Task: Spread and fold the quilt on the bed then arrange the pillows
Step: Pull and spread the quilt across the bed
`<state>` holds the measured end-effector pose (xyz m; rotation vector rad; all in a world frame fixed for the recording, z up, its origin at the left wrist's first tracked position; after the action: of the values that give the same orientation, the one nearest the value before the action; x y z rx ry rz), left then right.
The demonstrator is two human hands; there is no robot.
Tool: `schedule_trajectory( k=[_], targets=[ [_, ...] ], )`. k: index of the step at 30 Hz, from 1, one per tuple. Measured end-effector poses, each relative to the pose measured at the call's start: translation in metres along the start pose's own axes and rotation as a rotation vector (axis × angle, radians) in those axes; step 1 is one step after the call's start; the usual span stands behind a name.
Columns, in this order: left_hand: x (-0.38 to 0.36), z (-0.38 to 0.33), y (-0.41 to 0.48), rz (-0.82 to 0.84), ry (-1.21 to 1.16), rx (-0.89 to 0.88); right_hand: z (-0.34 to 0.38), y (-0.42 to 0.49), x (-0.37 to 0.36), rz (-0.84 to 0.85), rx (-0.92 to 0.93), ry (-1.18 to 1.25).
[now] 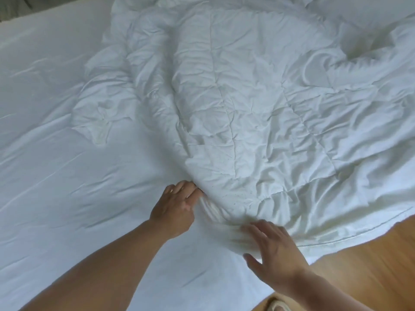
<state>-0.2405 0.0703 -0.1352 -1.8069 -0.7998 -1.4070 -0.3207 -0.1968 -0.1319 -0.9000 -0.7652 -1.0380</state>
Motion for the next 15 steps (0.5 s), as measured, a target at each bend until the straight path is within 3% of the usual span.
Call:
schedule_trajectory(
  k=[3, 6, 10, 15],
  targets=[
    [0.010, 0.055, 0.017, 0.093, 0.043, 0.020, 0.062, 0.039, -0.018, -0.040, 0.030, 0.018],
    [0.014, 0.092, 0.050, 0.179, 0.101, -0.040, 0.094, 0.087, -0.036, -0.063, -0.108, -0.024],
    [0.005, 0.124, 0.099, 0.155, 0.102, -0.088, 0.086, 0.137, -0.050, -0.073, -0.387, 0.037],
    [0.011, 0.115, 0.135, 0.182, -0.143, -0.009, 0.065, 0.161, -0.058, -0.077, -0.403, 0.075]
  ],
)
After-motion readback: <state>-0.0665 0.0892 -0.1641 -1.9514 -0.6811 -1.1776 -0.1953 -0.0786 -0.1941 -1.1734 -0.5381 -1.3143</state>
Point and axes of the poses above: each hand's wrist, its own y-axis towards the middle knuckle, its own x-axis out of the back of the hand, z = x × y, the point moved 1 cm from there along y, towards the middle knuckle, and after that the axes turned 10 degrees about -x, right-handed, at the moved point
